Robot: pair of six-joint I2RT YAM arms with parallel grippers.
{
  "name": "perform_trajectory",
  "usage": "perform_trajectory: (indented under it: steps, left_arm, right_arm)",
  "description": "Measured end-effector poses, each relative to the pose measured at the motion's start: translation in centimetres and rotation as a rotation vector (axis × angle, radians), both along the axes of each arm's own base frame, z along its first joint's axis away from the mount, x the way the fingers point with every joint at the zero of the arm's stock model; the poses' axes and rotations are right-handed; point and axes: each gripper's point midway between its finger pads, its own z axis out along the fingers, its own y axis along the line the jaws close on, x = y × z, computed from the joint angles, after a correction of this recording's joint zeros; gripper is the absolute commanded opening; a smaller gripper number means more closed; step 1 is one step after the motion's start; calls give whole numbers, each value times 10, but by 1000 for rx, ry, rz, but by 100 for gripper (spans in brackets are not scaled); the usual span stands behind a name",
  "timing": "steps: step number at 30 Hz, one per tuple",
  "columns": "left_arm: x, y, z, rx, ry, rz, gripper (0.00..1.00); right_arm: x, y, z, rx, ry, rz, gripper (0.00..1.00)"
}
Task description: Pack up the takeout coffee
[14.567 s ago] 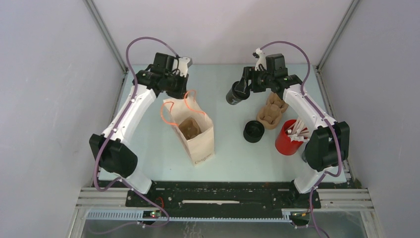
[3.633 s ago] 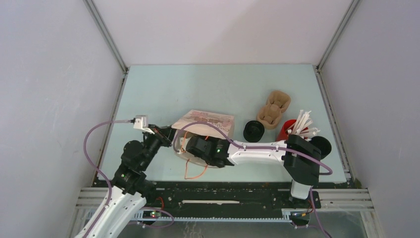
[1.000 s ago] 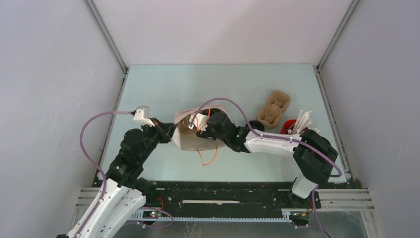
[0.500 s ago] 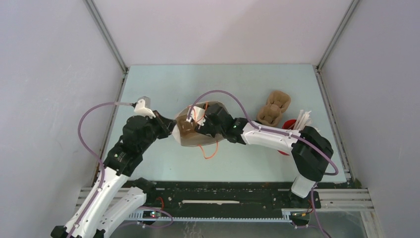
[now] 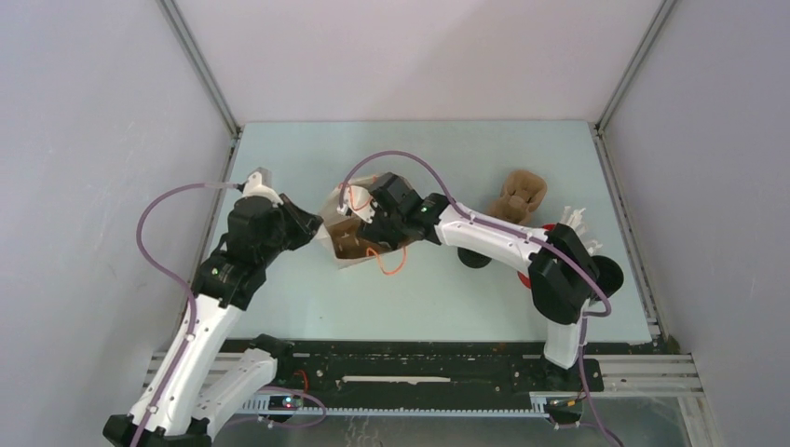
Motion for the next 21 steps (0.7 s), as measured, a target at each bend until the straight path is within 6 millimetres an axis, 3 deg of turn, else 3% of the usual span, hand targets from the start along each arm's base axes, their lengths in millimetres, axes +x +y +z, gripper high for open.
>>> perform_trajectory:
  steps: [13,21]
  left_arm:
    - [26,25,-3,63,123,80,0]
    - [42,29,-5,115,167,73,0]
  right_arm:
    - [14,11,-3,-56,127,64,22]
    - [23,19,-10,-74,177,100,22]
